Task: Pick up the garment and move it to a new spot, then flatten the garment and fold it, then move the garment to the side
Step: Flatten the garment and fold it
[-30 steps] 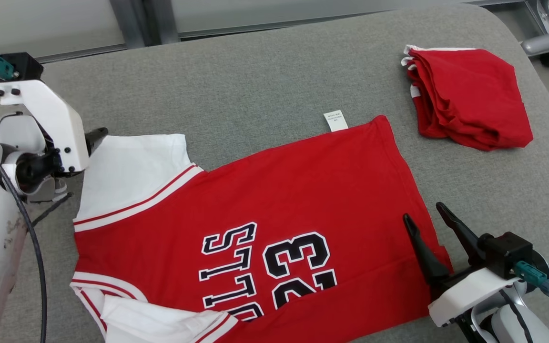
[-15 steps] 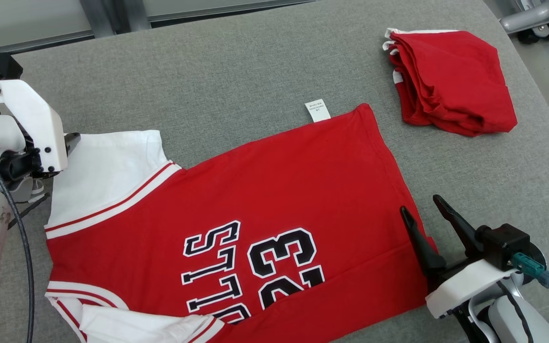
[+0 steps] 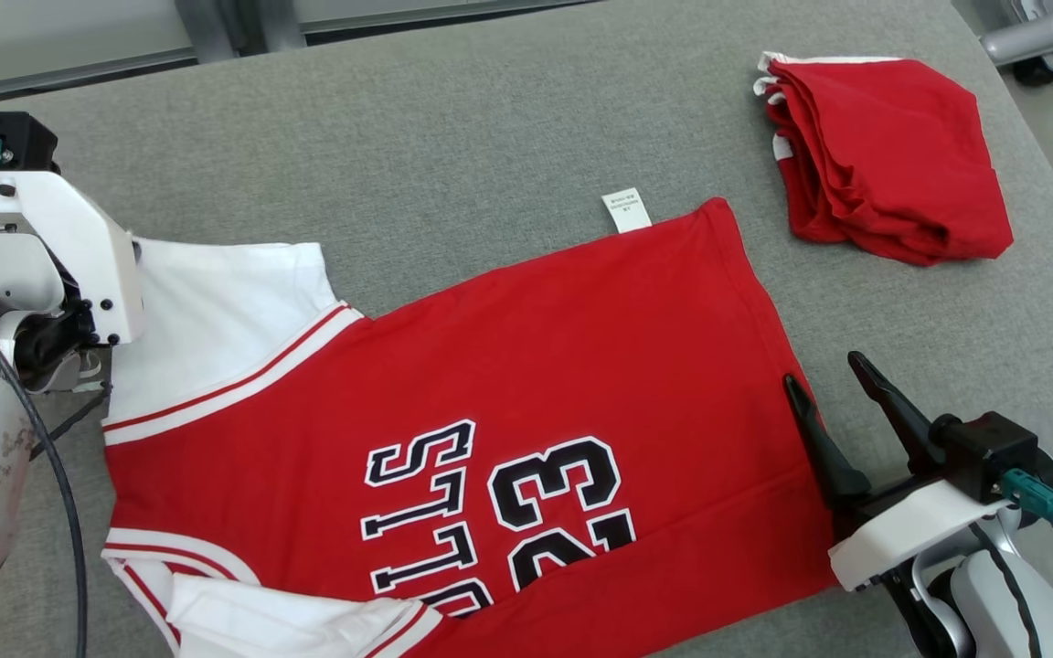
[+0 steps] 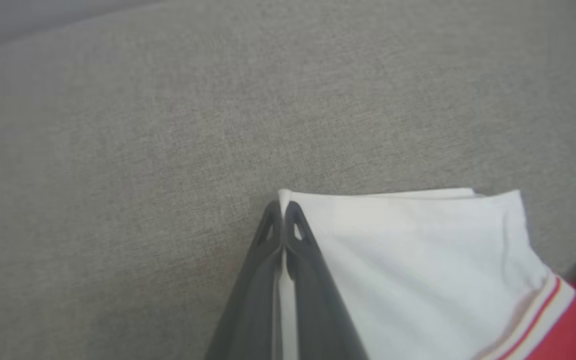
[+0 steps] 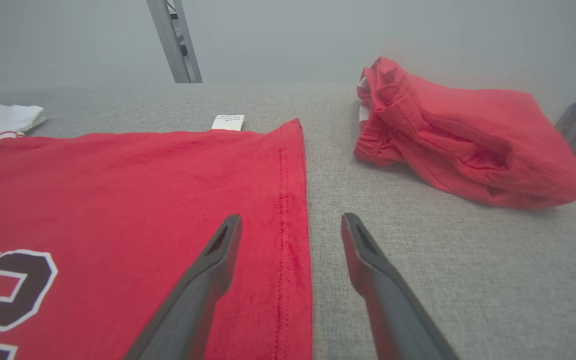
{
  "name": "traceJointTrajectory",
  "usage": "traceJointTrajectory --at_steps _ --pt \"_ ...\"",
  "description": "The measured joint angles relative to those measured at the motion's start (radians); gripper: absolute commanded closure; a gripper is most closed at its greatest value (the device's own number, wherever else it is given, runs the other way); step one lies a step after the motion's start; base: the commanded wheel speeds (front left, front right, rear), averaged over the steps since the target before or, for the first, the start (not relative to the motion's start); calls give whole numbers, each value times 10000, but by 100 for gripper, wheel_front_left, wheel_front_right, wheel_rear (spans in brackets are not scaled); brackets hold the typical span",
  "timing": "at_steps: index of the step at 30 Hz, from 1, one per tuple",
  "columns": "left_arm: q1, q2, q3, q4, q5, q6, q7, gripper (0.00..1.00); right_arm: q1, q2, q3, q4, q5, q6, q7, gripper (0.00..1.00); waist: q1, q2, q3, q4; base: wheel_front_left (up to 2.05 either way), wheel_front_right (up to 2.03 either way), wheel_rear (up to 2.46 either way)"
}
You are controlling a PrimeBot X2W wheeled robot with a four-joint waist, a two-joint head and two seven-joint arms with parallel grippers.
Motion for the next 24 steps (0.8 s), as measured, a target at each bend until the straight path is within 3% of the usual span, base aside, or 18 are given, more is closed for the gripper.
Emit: traceJointTrajectory --at_steps 5,8,17,24 --pt "428 4 102 -568 25 -263 -1421 100 -311 4 35 222 86 2 50 0 0 0 -234 182 0 0 0" --pt "813 2 157 -901 2 -359 -1954 100 -865 65 81 537 295 2 646 0 0 0 -371 313 0 0 0" --pt "1373 36 -54 -1741 15 -383 -2136 100 -3705 495 -142 2545 491 2 4537 0 0 0 -489 813 0 0 0" --pt "1381 42 -224 -2393 44 -343 -1950 100 -5510 711 -253 4495 -650 2 6456 0 0 0 -355 1098 0 0 0"
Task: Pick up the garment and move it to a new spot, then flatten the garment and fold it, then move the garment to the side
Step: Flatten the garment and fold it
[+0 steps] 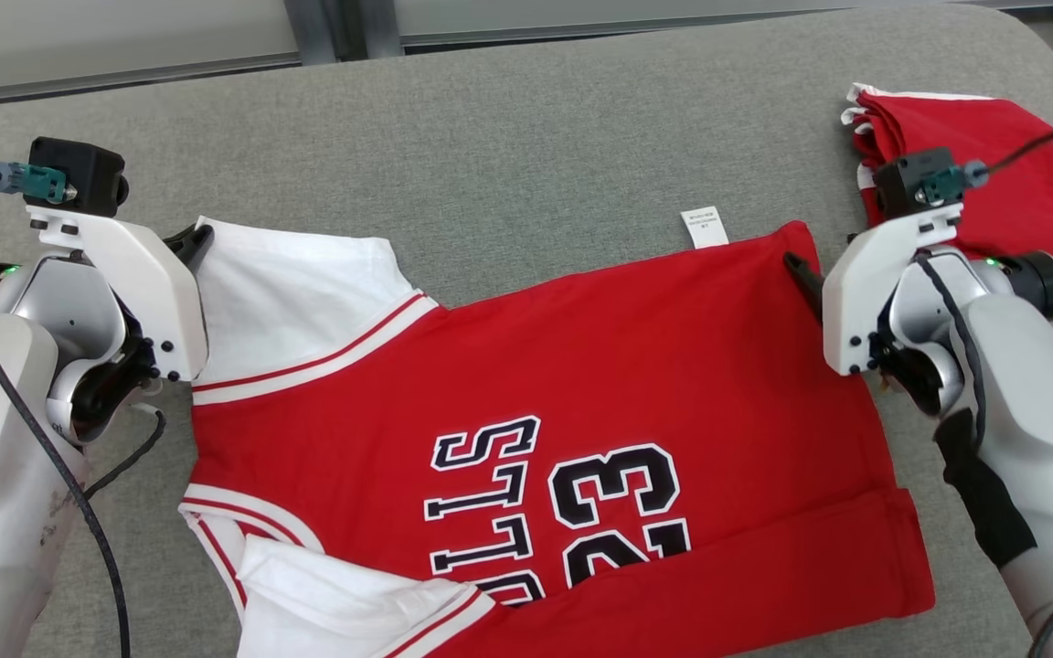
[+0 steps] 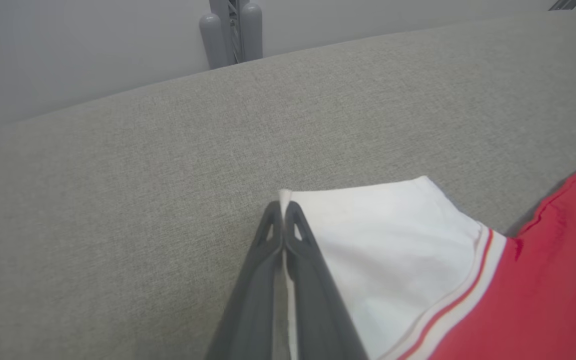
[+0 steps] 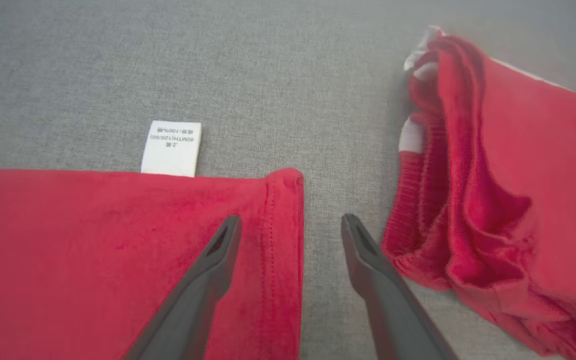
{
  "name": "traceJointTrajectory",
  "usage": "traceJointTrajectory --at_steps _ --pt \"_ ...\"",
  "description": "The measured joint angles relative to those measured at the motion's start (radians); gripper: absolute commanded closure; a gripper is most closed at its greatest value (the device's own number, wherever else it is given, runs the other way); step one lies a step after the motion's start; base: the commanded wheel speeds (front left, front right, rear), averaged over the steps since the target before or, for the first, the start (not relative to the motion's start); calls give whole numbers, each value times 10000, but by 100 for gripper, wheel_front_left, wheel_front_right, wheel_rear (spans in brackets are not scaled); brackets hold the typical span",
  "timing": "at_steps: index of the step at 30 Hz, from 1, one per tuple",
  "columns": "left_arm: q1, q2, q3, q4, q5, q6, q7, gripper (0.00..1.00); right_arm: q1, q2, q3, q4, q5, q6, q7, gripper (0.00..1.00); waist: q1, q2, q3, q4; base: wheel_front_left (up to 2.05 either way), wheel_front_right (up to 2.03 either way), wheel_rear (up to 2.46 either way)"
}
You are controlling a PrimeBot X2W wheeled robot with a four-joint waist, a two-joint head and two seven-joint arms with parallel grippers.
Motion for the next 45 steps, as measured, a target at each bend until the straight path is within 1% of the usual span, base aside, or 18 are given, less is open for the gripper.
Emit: traceJointTrajectory --at_steps 3,6,12,17,18,19,20,25,30,34,41,45 --pt "16 56 -63 -219 2 15 107 100 -461 151 -21 585 -102 0 437 0 0 0 49 71 0 0 0" --pt "96 111 -109 -414 19 61 230 100 -888 232 -2 1016 -249 0 650 0 0 -1 98 121 0 0 0" --pt "159 134 -188 -788 -12 107 431 100 -1482 349 69 1739 -345 0 848 0 0 0 201 216 0 0 0" --pt "219 136 -228 -951 -36 201 564 100 -1647 435 263 2121 -311 0 874 0 0 0 242 316 0 0 0" --pt "225 130 -249 -966 -36 240 616 100 -1681 431 307 2173 -272 0 828 47 0 0 247 342 0 0 0" --pt "230 127 -265 -984 -35 267 616 100 -1710 428 351 2207 -234 0 765 75 0 0 252 367 0 0 0" --pt "230 125 -282 -1001 -31 268 612 100 -1723 428 360 2230 -180 0 646 100 0 0 256 392 0 0 0" --pt "115 155 -270 -1137 159 272 77 100 -1801 337 360 2309 119 0 -121 100 0 0 274 518 0 0 0" --pt "-488 161 -136 -1049 301 173 -610 100 -1854 318 320 2190 1030 0 -700 100 0 0 310 653 0 0 0" --pt "-1075 140 -92 -754 510 38 -1200 100 -2104 -25 426 1937 1532 0 -1379 100 0 -1 414 712 0 0 0" --pt "-2225 2 -107 -247 945 -265 -2842 100 -2588 -560 761 1687 2418 0 -2190 100 0 0 615 819 0 0 0" --pt "-2196 -226 -155 -96 660 -370 -3049 100 -2512 -640 1032 1363 3164 -2 -2383 100 0 -1 596 863 0 0 0"
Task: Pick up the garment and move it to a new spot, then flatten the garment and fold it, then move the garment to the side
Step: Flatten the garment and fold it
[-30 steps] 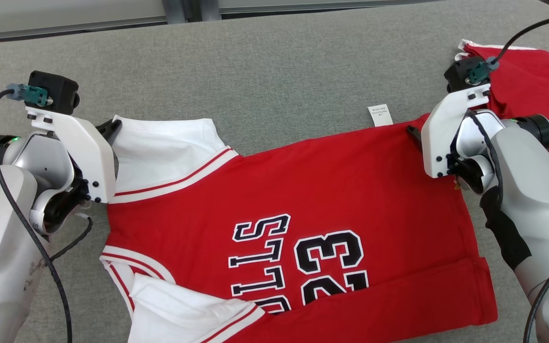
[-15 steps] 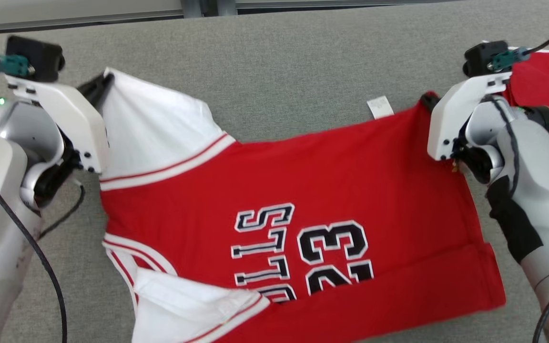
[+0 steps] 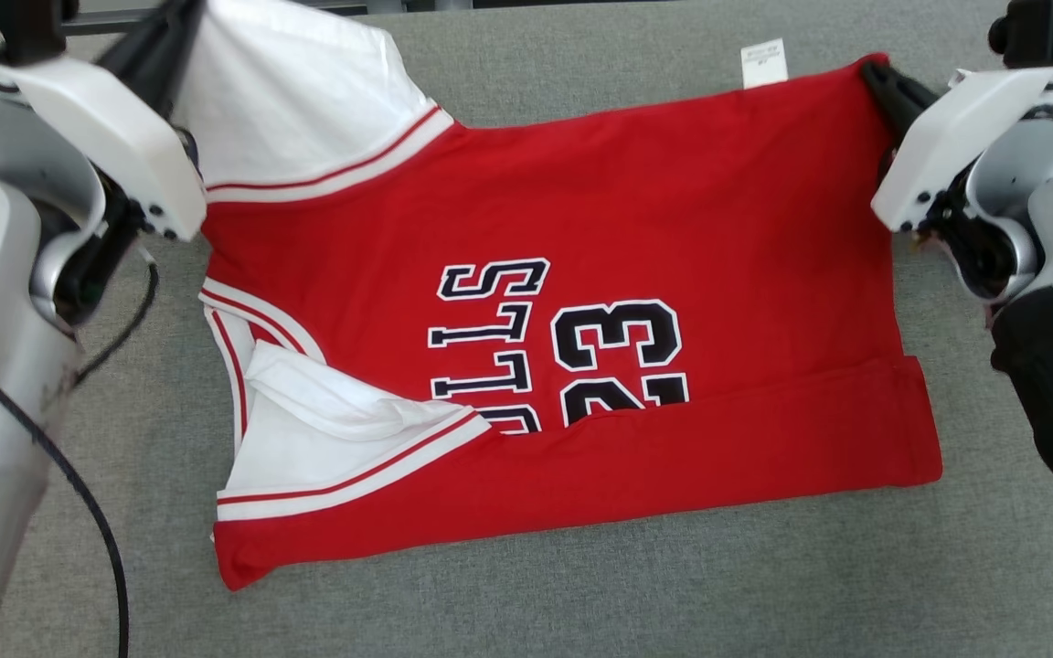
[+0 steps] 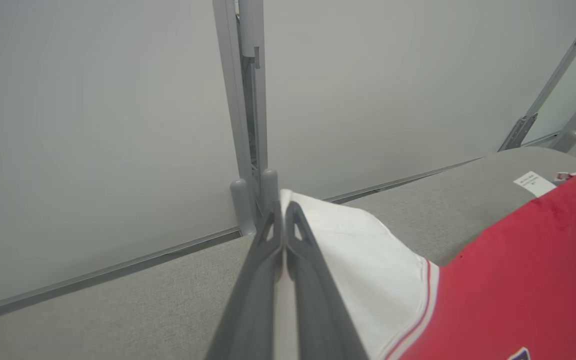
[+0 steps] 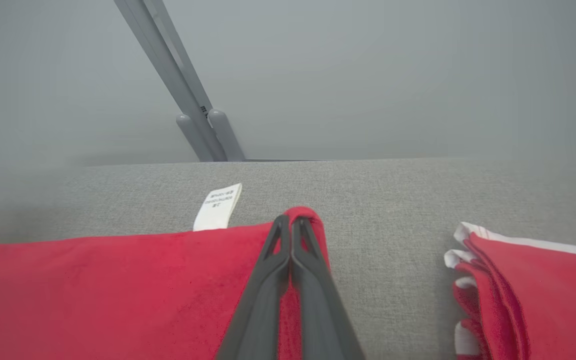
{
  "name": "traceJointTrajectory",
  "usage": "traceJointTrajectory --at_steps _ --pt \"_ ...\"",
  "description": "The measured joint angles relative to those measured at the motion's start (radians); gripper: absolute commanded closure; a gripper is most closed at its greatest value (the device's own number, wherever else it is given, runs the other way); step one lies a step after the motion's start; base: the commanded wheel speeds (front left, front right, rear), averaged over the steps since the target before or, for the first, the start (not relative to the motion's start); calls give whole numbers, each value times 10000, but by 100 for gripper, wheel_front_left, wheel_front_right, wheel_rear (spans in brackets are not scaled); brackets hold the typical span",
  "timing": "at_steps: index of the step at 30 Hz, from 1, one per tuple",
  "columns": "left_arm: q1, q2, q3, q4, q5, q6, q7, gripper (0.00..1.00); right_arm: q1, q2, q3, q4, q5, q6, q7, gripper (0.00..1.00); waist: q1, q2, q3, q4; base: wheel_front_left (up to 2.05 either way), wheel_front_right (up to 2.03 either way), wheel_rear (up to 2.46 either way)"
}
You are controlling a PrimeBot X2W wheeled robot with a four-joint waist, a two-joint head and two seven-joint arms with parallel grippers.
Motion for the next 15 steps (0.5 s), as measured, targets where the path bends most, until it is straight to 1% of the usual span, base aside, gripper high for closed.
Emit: traceJointTrajectory --at_steps 2,5,8,11,12,15 --pt "296 -35 -13 -90 -297 -82 -56 100 240 -111 322 -353 502 2 -38 100 0 0 -51 11 0 0 0" --pt "940 115 8 -426 -487 -115 -370 100 798 -608 752 -794 1114 2 -270 100 0 0 -153 30 0 0 0" --pt "1626 113 267 -1018 -1058 -128 -667 100 1380 -1095 1064 -1248 1733 0 -621 100 0 1 -296 89 0 0 0" --pt "2434 249 416 -1718 -1404 -157 -802 100 1977 -1377 1381 -1831 2468 0 -905 100 0 0 -446 143 0 0 0" --pt "2965 439 504 -2205 -1505 -63 -823 100 2358 -1611 1580 -2086 2805 2 -1089 100 0 0 -561 163 0 0 0" --pt "3744 619 702 -2949 -1712 245 -859 100 2798 -1958 1822 -2387 3241 0 -1367 100 0 0 -731 177 0 0 0"
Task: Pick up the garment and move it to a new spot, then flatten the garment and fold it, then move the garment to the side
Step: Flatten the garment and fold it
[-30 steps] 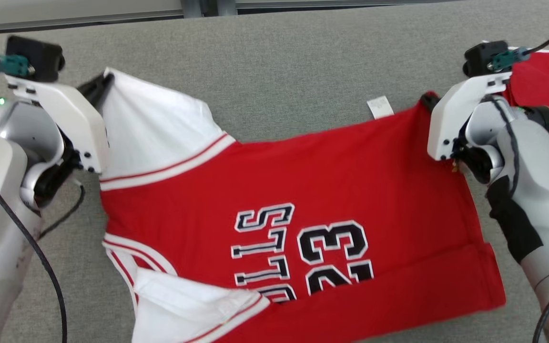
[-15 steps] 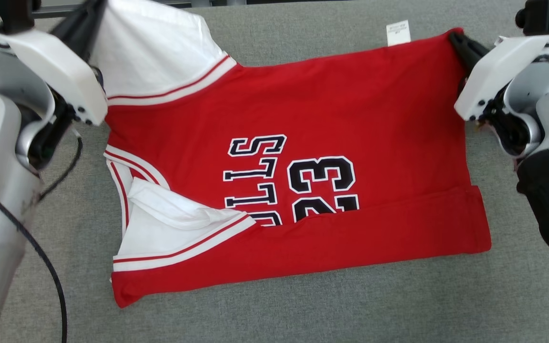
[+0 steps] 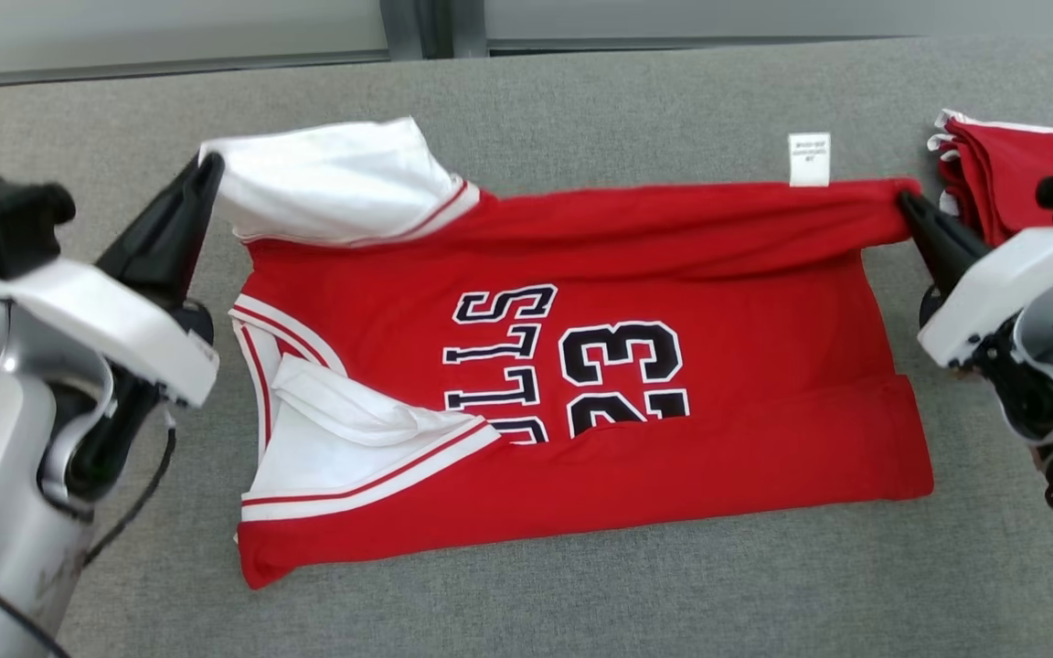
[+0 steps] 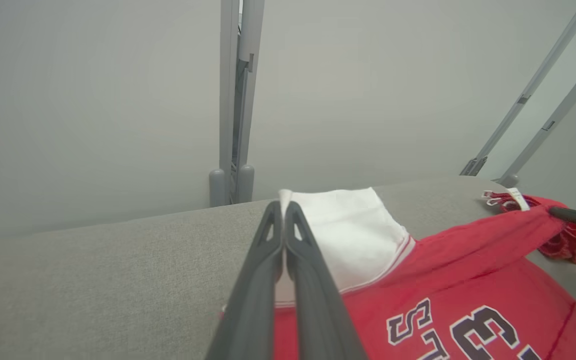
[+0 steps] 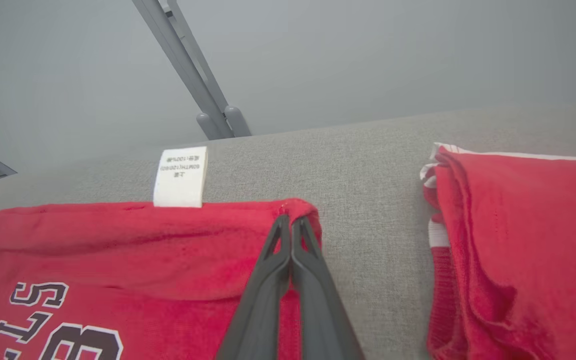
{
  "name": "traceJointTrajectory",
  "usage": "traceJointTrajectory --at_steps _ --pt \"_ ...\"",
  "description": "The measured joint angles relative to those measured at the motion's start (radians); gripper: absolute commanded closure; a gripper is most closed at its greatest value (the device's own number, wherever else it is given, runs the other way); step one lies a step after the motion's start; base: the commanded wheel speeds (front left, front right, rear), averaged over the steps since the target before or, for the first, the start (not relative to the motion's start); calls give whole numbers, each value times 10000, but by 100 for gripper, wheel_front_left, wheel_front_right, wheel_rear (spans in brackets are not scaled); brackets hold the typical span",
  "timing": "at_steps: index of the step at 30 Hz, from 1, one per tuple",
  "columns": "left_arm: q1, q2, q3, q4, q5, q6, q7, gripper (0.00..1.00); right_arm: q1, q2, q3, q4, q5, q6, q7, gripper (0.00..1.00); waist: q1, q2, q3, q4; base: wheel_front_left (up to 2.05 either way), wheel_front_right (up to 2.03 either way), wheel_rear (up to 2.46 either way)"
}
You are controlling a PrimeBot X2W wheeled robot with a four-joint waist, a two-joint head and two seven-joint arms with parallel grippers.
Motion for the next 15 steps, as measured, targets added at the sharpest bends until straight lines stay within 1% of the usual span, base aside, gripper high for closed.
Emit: traceJointTrajectory --at_steps 6,7,8,10,11,12,13,15 --pt "1641 286 274 -1615 -213 750 -69 100 753 -570 706 -798 483 0 -623 100 0 0 -337 33 0 0 0" --pt "1918 341 332 -1862 -221 876 -69 100 875 -683 811 -830 485 0 -675 99 0 0 -386 36 0 0 0" --pt "2176 405 393 -2123 -261 1003 -69 100 983 -779 892 -853 500 0 -761 93 0 0 -427 36 0 0 0" --pt "2642 491 468 -2606 -295 1243 -94 100 1127 -905 1039 -924 533 0 -965 91 0 0 -492 47 0 0 0" --pt "2894 491 493 -2832 -339 1337 -86 100 1188 -949 1091 -970 556 0 -1074 93 0 0 -518 57 0 0 0" --pt "3141 477 514 -3049 -383 1444 -102 100 1256 -991 1152 -1001 591 0 -1172 98 0 0 -540 67 0 0 0" --pt "3378 476 522 -3239 -408 1547 -111 100 1341 -1032 1221 -1018 610 0 -1267 100 0 0 -560 74 0 0 0" --pt "3798 466 522 -3534 -495 1695 -98 100 1538 -1091 1346 -1039 706 0 -1398 100 0 0 -589 87 0 0 0"
